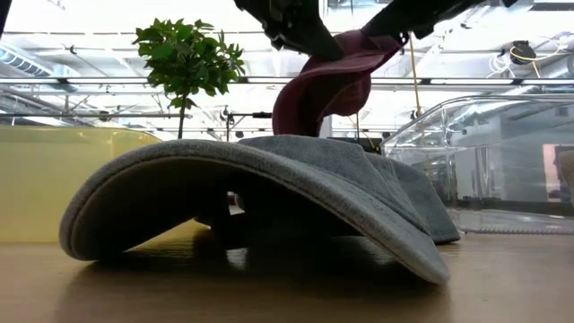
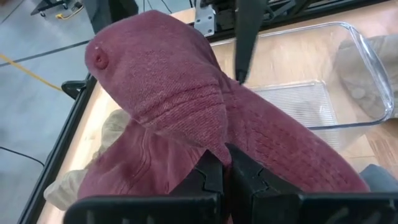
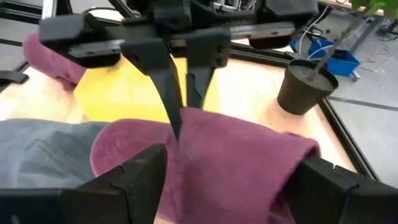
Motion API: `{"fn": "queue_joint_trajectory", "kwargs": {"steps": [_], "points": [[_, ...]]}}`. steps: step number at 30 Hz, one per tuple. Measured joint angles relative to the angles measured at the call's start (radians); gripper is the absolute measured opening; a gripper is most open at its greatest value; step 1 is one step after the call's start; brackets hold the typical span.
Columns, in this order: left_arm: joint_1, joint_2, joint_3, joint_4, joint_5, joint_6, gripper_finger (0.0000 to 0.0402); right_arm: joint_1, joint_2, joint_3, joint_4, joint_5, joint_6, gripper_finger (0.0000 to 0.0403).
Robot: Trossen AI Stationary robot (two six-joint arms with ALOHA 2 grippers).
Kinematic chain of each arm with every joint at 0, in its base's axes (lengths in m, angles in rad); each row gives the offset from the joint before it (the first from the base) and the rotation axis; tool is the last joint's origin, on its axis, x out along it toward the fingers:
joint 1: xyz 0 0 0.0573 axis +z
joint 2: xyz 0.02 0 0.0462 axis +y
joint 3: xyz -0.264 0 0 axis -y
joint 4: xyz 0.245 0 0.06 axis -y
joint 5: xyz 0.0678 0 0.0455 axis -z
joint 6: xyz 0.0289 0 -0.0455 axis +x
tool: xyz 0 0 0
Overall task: Pick and place caps into container
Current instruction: Put the top red cap into the transparent container
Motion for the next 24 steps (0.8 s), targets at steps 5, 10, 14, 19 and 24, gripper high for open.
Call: {"fn": "queue_joint_trajectory", "kwargs": {"steps": [5,10,14,19,24], "points": [[0.001,0.000,0.000,0.000,-0.003,0.002,0.0005,-0.008,0.010,0.000,-0.003,0.045,0.000,0.0241],[0.004,0.000,0.000,0.000,-0.003,0.003,0.0005,-0.008,0.011,0.000,0.000,0.046,-0.026,0.0153],[0.004,0.000,0.000,0.000,-0.003,0.005,0.0005,-0.008,0.010,0.000,0.000,0.046,-0.096,0.0046],[0.005,0.000,0.000,0.005,-0.004,0.009,0.0008,-0.027,-0.011,0.000,-0.037,0.007,-0.128,0.0010],[-0.010,-0.020,-0.001,-0.018,-0.002,0.005,0.0047,-0.086,-0.138,-0.001,-0.190,-0.126,-0.127,0.0003]]}}
